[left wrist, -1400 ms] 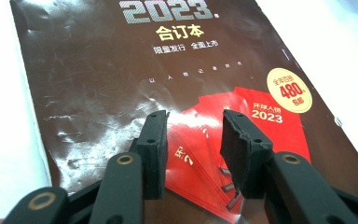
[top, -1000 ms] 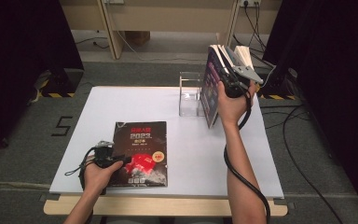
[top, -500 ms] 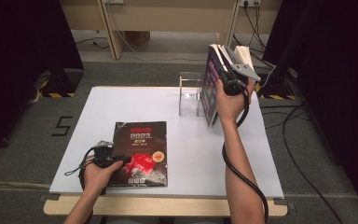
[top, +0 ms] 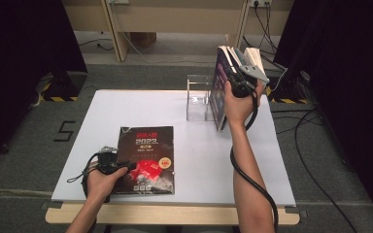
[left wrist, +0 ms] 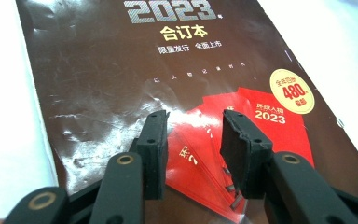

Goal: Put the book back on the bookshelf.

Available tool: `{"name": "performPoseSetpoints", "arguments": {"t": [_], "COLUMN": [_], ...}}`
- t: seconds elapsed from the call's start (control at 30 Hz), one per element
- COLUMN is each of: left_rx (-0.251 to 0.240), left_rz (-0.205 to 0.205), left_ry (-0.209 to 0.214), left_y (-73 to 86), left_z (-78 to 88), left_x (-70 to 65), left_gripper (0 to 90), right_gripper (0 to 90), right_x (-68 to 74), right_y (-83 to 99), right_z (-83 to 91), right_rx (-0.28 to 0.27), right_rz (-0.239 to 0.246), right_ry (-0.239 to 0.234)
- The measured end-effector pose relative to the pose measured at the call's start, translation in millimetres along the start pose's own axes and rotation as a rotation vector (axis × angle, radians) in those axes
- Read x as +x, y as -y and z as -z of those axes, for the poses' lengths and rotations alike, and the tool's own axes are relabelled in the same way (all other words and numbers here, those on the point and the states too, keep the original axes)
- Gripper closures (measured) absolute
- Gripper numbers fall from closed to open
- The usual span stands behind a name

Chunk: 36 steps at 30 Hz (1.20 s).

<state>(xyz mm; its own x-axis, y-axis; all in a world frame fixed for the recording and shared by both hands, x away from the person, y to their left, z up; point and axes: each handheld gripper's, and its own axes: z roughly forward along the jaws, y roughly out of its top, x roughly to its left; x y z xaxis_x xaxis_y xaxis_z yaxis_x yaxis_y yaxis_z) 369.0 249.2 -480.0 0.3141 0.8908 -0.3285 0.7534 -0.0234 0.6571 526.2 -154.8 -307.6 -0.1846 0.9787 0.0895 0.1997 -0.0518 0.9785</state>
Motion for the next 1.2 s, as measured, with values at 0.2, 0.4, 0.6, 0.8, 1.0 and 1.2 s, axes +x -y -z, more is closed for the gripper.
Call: {"name": "performPoseSetpoints", "arguments": {"t": [0.2,0.4,0.6,0.8,1.0,1.2], "left_rx": [0.004,0.001,0.002,0.004,-0.005,0.003], "left_rz": [-0.001,0.001,0.0,-0.002,0.0,0.0], "left_ry": [0.001,0.001,0.0,0.003,0.003,0.007], "left_y": [0.0,0.3,-0.1,0.0,0.1,0.3], "left_z": [0.5,-0.2,0.5,0.6,0.6,0.2], "left_x": [0.0,-0.1,0.8,0.7,0.9,0.8], "left_gripper": [60.7,60.7,60.7,60.8,60.8,60.7], "right_gripper": [82.9,82.9,82.9,82.9,82.9,82.8], "right_x": [0.0,0.7,1.5,3.6,5.1,5.5], "right_y": [-0.2,-1.1,-0.1,1.6,5.3,6.5], "right_z": [-2.2,-4.0,-7.7,-11.1,-13.8,-14.5], "right_rx": [0.0,-0.005,-0.003,-0.002,0.008,0.005], "right_rz": [-0.005,-0.002,-0.002,0.001,0.001,0.013], "right_ry": [0.004,0.013,0.018,0.027,0.037,0.049]}}
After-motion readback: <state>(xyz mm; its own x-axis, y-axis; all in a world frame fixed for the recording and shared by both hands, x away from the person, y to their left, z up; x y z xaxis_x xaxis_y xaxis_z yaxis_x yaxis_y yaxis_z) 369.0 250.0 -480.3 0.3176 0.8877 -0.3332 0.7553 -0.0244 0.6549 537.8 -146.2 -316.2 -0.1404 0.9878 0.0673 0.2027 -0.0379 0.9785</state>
